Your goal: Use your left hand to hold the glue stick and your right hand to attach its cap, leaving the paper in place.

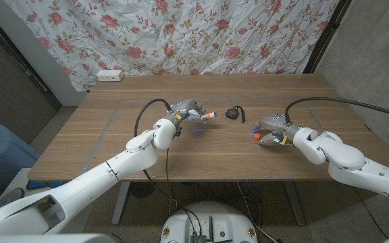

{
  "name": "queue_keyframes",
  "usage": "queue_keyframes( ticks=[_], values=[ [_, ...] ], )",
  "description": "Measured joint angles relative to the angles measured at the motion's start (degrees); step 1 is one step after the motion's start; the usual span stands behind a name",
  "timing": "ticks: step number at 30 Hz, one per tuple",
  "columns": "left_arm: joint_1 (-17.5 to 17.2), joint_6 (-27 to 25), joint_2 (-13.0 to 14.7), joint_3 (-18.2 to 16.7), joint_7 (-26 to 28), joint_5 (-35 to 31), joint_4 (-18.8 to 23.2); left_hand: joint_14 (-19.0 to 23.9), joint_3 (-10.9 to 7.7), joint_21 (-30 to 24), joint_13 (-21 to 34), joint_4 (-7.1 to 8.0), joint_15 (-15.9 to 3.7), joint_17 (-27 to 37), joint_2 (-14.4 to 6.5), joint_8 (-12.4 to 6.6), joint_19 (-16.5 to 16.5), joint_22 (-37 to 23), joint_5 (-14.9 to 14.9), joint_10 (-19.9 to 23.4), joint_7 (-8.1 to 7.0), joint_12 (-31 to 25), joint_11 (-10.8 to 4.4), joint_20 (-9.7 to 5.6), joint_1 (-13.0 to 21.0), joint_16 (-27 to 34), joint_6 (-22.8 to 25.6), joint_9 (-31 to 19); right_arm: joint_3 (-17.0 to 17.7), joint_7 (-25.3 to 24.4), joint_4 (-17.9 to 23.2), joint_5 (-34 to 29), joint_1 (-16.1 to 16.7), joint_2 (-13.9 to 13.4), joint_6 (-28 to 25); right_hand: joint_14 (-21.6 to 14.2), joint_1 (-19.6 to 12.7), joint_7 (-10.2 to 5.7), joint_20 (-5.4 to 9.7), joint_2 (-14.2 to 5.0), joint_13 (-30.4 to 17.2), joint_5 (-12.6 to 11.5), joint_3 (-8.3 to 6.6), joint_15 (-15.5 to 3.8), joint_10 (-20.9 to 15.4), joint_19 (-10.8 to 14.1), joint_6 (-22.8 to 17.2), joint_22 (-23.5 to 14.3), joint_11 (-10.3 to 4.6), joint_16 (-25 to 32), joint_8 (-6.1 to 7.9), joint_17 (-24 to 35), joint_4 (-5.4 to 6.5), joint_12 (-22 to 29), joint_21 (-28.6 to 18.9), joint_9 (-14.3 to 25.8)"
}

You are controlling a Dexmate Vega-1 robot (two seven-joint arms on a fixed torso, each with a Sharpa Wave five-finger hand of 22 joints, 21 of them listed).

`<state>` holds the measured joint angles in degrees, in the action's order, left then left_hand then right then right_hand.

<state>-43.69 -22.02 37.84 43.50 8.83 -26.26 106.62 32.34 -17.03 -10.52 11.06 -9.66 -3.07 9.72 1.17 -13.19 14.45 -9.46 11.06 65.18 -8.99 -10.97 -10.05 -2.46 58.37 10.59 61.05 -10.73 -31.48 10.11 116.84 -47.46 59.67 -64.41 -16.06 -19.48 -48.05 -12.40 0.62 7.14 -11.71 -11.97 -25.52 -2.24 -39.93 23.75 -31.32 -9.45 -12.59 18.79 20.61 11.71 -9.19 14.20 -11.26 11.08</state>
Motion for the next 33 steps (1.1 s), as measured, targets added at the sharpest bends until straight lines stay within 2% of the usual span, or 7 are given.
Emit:
queue_keyframes(
  ticks=[8,17,25,33],
  values=[
    [0.01,0.18,-0.05,-0.06,-0.02,0.12,-0.27,0.0,0.0,0.0,0.01,0.0,0.0,0.0,0.0,0.0,0.0,0.0,0.0,0.0,0.02,0.12,0.0,0.0,0.0,0.0,0.02,0.0,0.01,-0.48,-0.45,0.0,-0.11,0.28,0.36,-0.71,-0.9,-0.26,0.0,-0.9,-0.01,0.0,0.38,-0.12,-2.48,0.0,-1.89,0.0,0.02,0.29,0.45,0.16,-0.06,0.0,0.0,0.0],
    [0.03,0.44,-0.08,-0.13,-0.02,0.37,-0.62,0.0,0.0,0.0,0.01,0.0,0.0,0.0,0.0,0.06,0.0,0.0,0.0,0.0,0.09,-0.07,0.0,0.0,0.0,0.0,0.09,0.0,0.02,-0.87,-0.82,0.2,-0.43,0.49,1.11,-1.83,-1.83,-0.1,0.0,-1.83,-0.01,0.0,1.02,-0.21,-5.13,-0.01,-4.84,0.0,-0.17,0.5,1.47,0.16,0.11,-0.01,0.27,0.26],
    [-0.18,0.37,-0.08,-0.13,0.04,0.41,-0.64,0.0,0.01,0.0,0.01,-0.01,0.0,0.0,0.0,0.17,0.0,0.0,-0.01,0.0,0.09,-0.07,0.0,0.0,0.0,0.0,0.09,0.0,0.02,-1.34,-1.2,0.4,-0.69,0.76,1.61,-2.88,-2.29,-0.1,0.0,-2.29,-0.01,0.0,1.92,-0.23,-7.9,-0.01,-8.93,0.0,-0.12,0.71,3.1,0.38,0.14,-0.24,0.27,0.26],
    [-0.22,0.14,-0.1,-0.07,0.07,0.41,-0.63,0.0,0.02,0.0,0.01,-0.02,0.0,0.0,0.0,0.4,0.0,0.0,-0.03,0.0,0.1,-0.05,0.0,0.0,0.0,0.0,0.1,0.0,0.02,-1.53,-1.71,1.08,-1.07,0.81,2.57,-3.48,-2.93,-0.21,-0.01,-2.94,-0.02,0.0,1.99,-0.23,-9.51,-0.01,-10.44,0.0,-0.11,0.94,3.56,0.44,0.07,-0.24,0.27,0.53]
  ],
)
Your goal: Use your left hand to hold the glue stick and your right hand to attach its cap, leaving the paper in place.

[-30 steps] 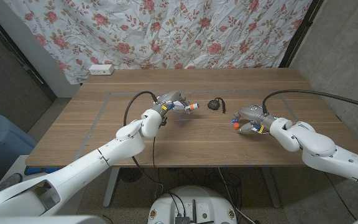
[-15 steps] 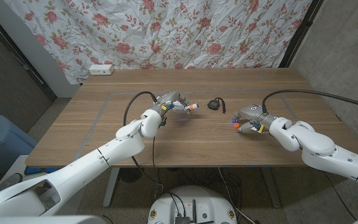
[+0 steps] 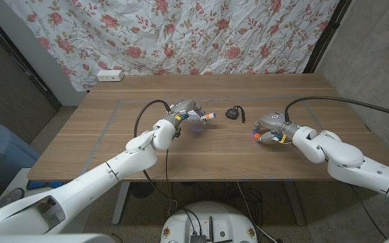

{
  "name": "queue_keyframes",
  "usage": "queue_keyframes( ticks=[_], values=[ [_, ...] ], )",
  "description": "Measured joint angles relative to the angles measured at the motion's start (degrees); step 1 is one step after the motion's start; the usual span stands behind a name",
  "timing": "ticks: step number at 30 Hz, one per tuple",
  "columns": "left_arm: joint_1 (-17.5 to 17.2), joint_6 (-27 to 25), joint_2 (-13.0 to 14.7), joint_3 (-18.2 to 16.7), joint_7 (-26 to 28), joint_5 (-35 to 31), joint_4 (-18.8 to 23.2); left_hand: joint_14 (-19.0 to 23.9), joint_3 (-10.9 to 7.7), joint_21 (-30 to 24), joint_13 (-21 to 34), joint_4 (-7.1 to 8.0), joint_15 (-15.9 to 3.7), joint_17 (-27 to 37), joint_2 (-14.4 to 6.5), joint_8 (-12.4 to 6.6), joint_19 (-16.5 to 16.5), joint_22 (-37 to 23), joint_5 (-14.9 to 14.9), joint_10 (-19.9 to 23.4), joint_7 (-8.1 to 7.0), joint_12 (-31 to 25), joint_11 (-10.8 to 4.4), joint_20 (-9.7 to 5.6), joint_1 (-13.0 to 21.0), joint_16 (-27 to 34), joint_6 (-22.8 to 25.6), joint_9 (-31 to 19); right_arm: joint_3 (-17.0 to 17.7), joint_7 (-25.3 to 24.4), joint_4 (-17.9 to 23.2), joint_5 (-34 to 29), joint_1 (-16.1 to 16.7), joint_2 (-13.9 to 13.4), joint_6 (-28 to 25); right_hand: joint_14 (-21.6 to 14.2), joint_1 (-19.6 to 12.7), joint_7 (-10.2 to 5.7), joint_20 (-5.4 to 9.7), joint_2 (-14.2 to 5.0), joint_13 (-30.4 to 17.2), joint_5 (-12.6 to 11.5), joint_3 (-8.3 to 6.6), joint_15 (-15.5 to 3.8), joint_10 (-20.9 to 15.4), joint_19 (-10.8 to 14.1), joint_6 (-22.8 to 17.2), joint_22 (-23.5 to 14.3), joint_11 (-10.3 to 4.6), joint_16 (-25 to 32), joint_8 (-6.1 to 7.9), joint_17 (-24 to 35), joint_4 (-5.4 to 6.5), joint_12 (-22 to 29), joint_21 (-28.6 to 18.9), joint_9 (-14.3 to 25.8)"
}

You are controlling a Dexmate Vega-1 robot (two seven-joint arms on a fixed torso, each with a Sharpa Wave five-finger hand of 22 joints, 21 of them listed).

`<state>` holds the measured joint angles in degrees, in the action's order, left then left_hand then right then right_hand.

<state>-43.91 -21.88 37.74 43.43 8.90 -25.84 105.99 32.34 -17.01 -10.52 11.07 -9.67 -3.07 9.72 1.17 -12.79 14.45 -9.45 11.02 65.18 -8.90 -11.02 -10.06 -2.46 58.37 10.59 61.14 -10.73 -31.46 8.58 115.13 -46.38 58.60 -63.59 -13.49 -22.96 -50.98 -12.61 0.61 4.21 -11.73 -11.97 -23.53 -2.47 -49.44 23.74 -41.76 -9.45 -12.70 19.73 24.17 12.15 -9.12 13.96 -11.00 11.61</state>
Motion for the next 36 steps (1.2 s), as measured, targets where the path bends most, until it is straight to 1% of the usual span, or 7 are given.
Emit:
queue_keyframes(
  ticks=[6,9,10,14,17,23,36],
  values=[
    [0.02,0.0,0.0,0.08,0.02,0.0,-0.03,0.0,0.01,0.0,0.0,-0.01,0.0,0.0,0.0,0.0,0.0,0.0,-0.01,0.0,0.0,0.01,0.0,0.0,0.0,0.0,0.0,0.0,-0.04,-0.37,-0.32,0.09,-0.08,0.01,0.36,-0.4,-0.46,-0.09,0.0,-0.46,0.0,0.0,0.36,0.02,-0.42,0.0,-0.52,0.0,0.01,0.21,0.0,0.09,-0.05,0.0,0.0,0.0],
    [0.04,0.0,-0.01,0.1,0.02,0.01,-0.06,0.0,0.01,0.0,0.0,-0.01,0.0,0.0,0.0,-0.12,0.0,0.0,-0.02,0.0,0.0,0.01,0.0,0.0,0.0,0.0,0.0,0.0,-0.07,-0.59,-0.48,0.12,-0.08,0.02,0.54,-0.4,-0.47,-0.08,0.22,-0.45,0.0,0.0,0.59,0.02,-0.74,0.22,-0.53,0.0,-0.11,0.21,0.17,0.26,-0.28,-0.2,0.0,-0.01],
    [0.04,0.0,-0.01,0.1,0.02,0.01,-0.06,0.0,0.01,0.0,0.0,-0.01,0.0,0.0,0.0,-0.15,0.0,0.0,-0.02,0.0,0.0,0.01,0.0,0.0,0.0,0.0,0.0,0.0,-0.08,-0.59,-0.56,0.12,-0.08,0.02,0.54,-0.4,-0.92,-0.08,0.41,-0.01,0.0,0.0,0.59,0.02,-0.97,0.41,-0.53,0.0,-0.06,0.21,0.23,0.26,-0.28,-0.43,-0.01,-0.01],
    [0.12,0.02,-0.02,0.13,0.03,0.01,-0.14,0.0,0.01,0.0,0.0,-0.01,0.0,0.0,0.0,-0.22,0.0,0.0,-0.13,0.0,0.0,0.05,0.0,0.0,0.0,0.0,0.0,0.0,-0.11,-1.37,-0.99,0.16,-0.08,0.03,0.96,-1.12,-1.9,0.0,0.62,-0.67,-0.01,0.0,0.67,0.11,-1.64,0.61,-1.43,0.0,-0.2,0.62,0.23,0.46,-0.36,-0.45,-0.01,-0.01],
    [0.2,0.18,-0.02,0.16,0.03,0.01,-0.23,0.0,0.02,0.0,0.0,-0.02,0.0,0.0,0.0,-0.22,0.0,0.0,-0.18,0.0,0.0,0.16,0.0,0.0,0.0,0.0,0.0,0.0,-0.14,-1.93,-1.3,0.16,-0.03,0.11,1.12,-1.43,-2.65,-0.1,0.84,0.07,-0.01,0.0,0.84,-0.2,-2.46,0.83,-2.14,0.0,-0.2,0.87,0.64,0.52,-0.53,-0.45,-0.01,-0.01],
    [0.36,0.27,-0.01,0.19,0.0,0.0,-0.35,0.0,0.33,0.0,0.0,0.15,0.0,0.0,0.0,-0.22,0.0,0.0,-0.18,0.0,0.0,0.16,0.0,0.0,0.0,0.0,0.0,0.0,-0.22,-3.4,-1.87,0.06,0.3,0.31,1.35,-2.83,-3.72,0.05,1.34,-1.01,-0.01,0.0,1.17,-0.16,-3.9,1.33,-3.52,0.0,0.01,1.37,0.89,0.97,-0.37,-0.45,-0.04,-0.02],
    [0.6,0.3,-0.04,0.26,-0.25,-0.13,-0.51,0.0,0.33,0.0,0.0,0.14,0.0,0.0,0.0,-0.1,0.0,0.0,0.03,0.0,0.0,-0.01,0.0,0.0,0.0,0.0,0.0,0.0,-0.22,-5.76,-2.39,0.0,0.97,0.49,1.37,-3.81,-4.46,-0.1,1.65,-1.74,-0.01,0.44,1.93,-0.27,-5.95,2.07,-5.05,0.0,0.01,2.18,1.29,1.31,-0.05,-0.45,-0.05,-0.03]
  ],
)
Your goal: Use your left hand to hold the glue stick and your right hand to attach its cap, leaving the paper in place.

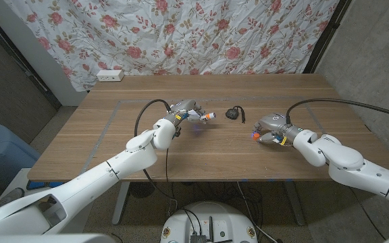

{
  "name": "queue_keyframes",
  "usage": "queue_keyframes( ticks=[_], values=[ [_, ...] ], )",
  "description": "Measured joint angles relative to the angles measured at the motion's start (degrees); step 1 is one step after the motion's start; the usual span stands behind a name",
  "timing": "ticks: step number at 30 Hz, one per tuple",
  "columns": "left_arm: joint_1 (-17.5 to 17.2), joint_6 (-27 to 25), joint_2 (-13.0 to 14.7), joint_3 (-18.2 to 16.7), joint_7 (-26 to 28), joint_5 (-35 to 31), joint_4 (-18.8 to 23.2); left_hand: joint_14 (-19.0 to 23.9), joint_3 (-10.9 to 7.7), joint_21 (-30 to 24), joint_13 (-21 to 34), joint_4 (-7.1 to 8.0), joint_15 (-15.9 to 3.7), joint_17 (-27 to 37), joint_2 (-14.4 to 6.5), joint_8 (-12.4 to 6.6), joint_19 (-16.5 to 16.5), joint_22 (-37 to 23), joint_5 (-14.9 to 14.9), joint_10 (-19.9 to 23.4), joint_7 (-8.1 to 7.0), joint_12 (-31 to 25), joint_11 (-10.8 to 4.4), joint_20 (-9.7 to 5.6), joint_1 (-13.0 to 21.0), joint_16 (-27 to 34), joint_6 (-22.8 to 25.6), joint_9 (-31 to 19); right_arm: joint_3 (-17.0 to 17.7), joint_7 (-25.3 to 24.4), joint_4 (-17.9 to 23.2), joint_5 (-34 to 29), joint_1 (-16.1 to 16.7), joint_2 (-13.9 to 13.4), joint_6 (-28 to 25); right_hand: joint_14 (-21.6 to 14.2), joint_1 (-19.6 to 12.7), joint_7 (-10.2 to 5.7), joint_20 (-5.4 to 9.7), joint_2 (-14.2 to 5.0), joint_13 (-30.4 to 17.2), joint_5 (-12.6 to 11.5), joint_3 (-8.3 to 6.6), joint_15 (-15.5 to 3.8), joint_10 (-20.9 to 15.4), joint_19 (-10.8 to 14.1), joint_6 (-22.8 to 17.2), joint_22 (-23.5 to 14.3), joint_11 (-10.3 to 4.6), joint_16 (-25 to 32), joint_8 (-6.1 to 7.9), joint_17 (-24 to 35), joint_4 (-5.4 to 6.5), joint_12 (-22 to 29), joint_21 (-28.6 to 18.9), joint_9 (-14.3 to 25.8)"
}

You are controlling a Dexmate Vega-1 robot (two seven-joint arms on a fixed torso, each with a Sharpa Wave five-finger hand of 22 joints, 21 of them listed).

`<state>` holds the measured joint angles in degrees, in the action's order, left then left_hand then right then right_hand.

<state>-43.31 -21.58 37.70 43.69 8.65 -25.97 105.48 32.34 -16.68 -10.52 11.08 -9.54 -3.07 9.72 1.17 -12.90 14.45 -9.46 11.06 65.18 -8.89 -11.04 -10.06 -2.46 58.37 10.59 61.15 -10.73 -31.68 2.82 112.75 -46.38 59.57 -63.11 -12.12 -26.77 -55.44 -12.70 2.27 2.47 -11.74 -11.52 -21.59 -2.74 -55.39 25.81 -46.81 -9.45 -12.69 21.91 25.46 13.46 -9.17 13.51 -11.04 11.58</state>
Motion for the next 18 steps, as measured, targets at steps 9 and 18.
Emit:
queue_keyframes(
  ticks=[9,18],
  values=[
    [0.0,-0.28,-0.01,0.03,-0.08,-0.05,0.0,0.0,0.15,0.0,-0.01,-0.15,0.0,0.0,0.0,0.16,0.0,0.0,0.0,0.0,0.0,0.01,0.0,0.0,0.0,0.0,0.0,0.0,0.47,-0.94,0.17,0.37,0.39,-0.18,-0.2,-0.38,-0.22,-0.01,0.09,-0.22,0.0,0.0,0.24,-0.03,-0.4,0.09,-0.58,0.0,-0.21,0.41,0.26,0.0,0.24,-0.14,0.0,0.02],
    [-0.04,-0.76,-0.13,0.05,-0.08,-0.05,0.0,0.0,0.15,0.0,-0.04,-0.15,0.0,0.0,0.0,0.34,0.0,0.0,0.0,0.0,0.0,0.02,0.0,0.0,0.0,0.0,0.0,0.0,1.4,-1.1,1.17,0.92,0.72,-0.52,-0.77,-0.37,-0.22,0.3,0.09,-0.22,0.0,0.0,0.24,-0.03,-1.04,0.08,-0.89,0.0,-0.24,0.41,0.26,-0.01,0.24,-0.48,0.0,0.01]
  ],
)
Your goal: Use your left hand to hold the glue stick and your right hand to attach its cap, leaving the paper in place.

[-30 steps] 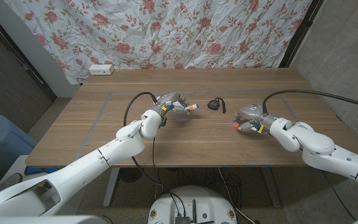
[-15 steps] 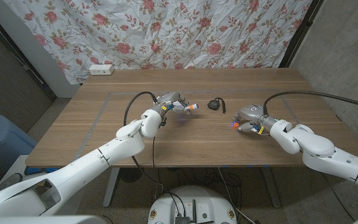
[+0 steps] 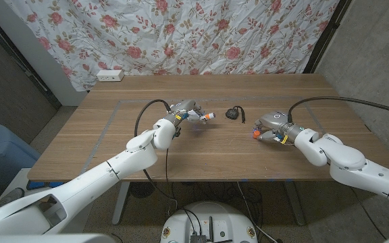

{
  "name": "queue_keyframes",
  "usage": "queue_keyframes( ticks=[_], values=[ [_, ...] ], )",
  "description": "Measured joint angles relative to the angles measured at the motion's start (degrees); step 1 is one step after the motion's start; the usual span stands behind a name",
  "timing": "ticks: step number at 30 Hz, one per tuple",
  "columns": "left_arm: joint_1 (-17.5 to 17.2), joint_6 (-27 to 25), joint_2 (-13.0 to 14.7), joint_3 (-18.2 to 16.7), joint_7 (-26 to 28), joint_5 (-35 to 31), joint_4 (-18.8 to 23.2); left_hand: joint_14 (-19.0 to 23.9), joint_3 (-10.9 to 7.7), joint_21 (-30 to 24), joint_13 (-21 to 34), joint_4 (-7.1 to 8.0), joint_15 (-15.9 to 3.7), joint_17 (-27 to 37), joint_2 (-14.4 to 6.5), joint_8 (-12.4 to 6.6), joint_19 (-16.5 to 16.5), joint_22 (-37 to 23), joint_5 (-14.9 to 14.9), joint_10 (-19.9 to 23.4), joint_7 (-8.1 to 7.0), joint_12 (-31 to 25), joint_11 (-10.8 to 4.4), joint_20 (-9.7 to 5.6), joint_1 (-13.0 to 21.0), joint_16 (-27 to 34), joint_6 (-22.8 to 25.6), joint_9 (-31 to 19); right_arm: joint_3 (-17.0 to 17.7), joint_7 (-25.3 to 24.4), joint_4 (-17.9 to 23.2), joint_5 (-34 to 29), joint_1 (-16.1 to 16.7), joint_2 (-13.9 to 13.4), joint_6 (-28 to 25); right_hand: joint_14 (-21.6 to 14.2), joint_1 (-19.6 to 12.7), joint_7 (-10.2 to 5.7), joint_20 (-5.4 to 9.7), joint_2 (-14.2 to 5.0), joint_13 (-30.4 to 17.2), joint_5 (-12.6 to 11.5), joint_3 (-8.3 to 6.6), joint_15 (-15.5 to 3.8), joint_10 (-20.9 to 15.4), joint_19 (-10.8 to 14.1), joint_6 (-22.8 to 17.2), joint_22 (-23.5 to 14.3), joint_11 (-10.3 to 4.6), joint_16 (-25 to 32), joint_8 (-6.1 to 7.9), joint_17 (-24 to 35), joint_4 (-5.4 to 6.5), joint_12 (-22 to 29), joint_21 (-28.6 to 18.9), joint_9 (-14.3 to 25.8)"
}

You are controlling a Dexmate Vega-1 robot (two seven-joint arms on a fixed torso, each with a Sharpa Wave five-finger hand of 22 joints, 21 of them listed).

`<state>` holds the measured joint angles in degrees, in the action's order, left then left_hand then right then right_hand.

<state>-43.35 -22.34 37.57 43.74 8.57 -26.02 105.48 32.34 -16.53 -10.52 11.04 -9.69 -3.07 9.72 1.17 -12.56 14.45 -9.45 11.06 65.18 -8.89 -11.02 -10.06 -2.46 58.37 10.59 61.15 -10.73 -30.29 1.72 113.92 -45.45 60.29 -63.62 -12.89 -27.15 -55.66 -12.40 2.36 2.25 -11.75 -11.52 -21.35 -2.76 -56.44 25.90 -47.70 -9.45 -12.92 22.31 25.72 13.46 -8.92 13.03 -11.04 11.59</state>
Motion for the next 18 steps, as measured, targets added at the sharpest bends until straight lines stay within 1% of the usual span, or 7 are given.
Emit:
queue_keyframes(
  ticks=[4,6,11,12,13,16,18],
  values=[
    [-0.05,-0.08,-0.15,0.0,0.02,0.13,-0.04,0.0,0.0,0.0,-0.01,0.0,0.0,0.0,0.0,-0.01,0.0,0.0,0.0,0.0,0.0,0.01,0.0,0.0,0.0,0.0,0.0,0.0,0.62,-0.12,0.57,0.87,0.28,-0.13,-0.74,0.0,0.0,-0.3,0.0,0.0,0.0,0.0,0.24,0.0,0.03,0.0,-0.3,0.0,0.03,0.0,0.0,0.0,0.24,0.0,0.0,-0.02],
    [-0.07,-0.08,-0.29,0.0,0.13,0.34,-0.16,0.0,0.01,0.0,0.0,-0.01,0.0,0.0,0.0,-0.06,0.0,0.0,0.0,0.0,0.0,0.02,0.0,0.0,0.0,0.0,0.0,0.0,1.07,-0.29,0.94,1.38,0.52,-0.2,-1.05,0.0,0.0,-0.3,0.0,0.0,0.0,0.0,0.48,0.0,0.03,0.0,-0.3,0.0,0.03,0.0,0.0,0.0,0.0,0.0,0.0,-0.02],
    [-0.07,-0.07,-0.29,0.0,0.62,0.93,-0.16,0.0,0.15,0.0,0.0,-0.15,0.0,0.0,-0.23,-0.27,0.0,0.0,-0.02,0.0,0.0,-0.3,0.0,0.0,-0.23,0.0,0.0,0.0,2.04,-0.32,1.6,1.46,1.06,-0.32,-1.09,0.0,0.0,-0.28,0.04,0.0,0.0,0.0,0.48,0.0,0.03,0.03,-0.32,0.0,0.03,0.0,0.0,0.0,0.0,0.0,0.0,-0.02],
    [-0.16,0.02,-0.77,-0.12,0.77,1.08,-0.5,0.0,0.15,0.0,0.0,-0.16,0.0,0.0,-0.23,-0.28,0.0,0.0,-0.03,0.0,0.0,-0.3,0.0,0.0,-0.23,0.0,0.0,0.0,2.39,-0.92,1.83,3.25,1.22,-0.34,-1.72,0.0,0.0,-0.09,0.21,0.0,0.0,0.0,0.48,0.0,-0.01,0.21,-0.51,0.0,0.07,0.0,-0.01,-0.01,0.0,0.0,0.0,-0.03],
    [-0.16,0.09,-0.82,-0.15,0.83,1.14,-0.55,0.0,0.16,0.0,0.01,-0.16,0.0,0.0,-0.24,-0.28,0.0,0.0,-0.03,0.0,0.0,-0.31,0.0,0.0,-0.24,0.0,0.0,0.0,2.53,-1.06,1.94,3.56,1.29,-0.35,-1.81,0.0,0.0,-0.08,0.32,0.0,0.0,0.0,0.48,0.0,-0.18,0.32,-0.52,0.0,0.24,0.0,-0.01,-0.01,0.0,0.0,0.0,-0.03],
    [-0.16,0.35,-0.93,-0.17,1.04,1.38,-0.69,0.0,0.16,0.0,0.01,-0.16,0.0,0.0,-0.31,-0.28,0.0,0.0,-0.04,0.0,0.0,-0.31,0.0,0.0,-0.31,0.0,0.0,0.0,3.06,-1.42,2.32,4.21,1.55,-0.41,-2.0,0.01,-0.01,0.01,-0.12,-0.01,0.0,0.39,0.63,0.0,-0.28,0.74,-0.61,0.0,0.34,0.47,-0.01,0.04,0.15,0.0,0.0,-0.01],
    [-0.16,0.72,-1.03,-0.2,1.23,1.64,-0.86,0.0,0.14,0.0,0.01,-0.14,0.0,0.0,-0.38,-0.28,0.0,0.0,-0.04,0.0,0.0,-0.31,0.0,0.0,-0.38,0.0,0.0,0.0,3.64,-1.96,2.73,5.2,1.84,-0.48,-2.29,-0.22,-0.02,-0.21,-0.1,-0.02,0.0,0.39,0.63,0.23,-0.48,0.72,-0.83,0.0,0.14,0.48,-0.03,0.27,0.15,0.0,-0.01,0.0]
  ],
)
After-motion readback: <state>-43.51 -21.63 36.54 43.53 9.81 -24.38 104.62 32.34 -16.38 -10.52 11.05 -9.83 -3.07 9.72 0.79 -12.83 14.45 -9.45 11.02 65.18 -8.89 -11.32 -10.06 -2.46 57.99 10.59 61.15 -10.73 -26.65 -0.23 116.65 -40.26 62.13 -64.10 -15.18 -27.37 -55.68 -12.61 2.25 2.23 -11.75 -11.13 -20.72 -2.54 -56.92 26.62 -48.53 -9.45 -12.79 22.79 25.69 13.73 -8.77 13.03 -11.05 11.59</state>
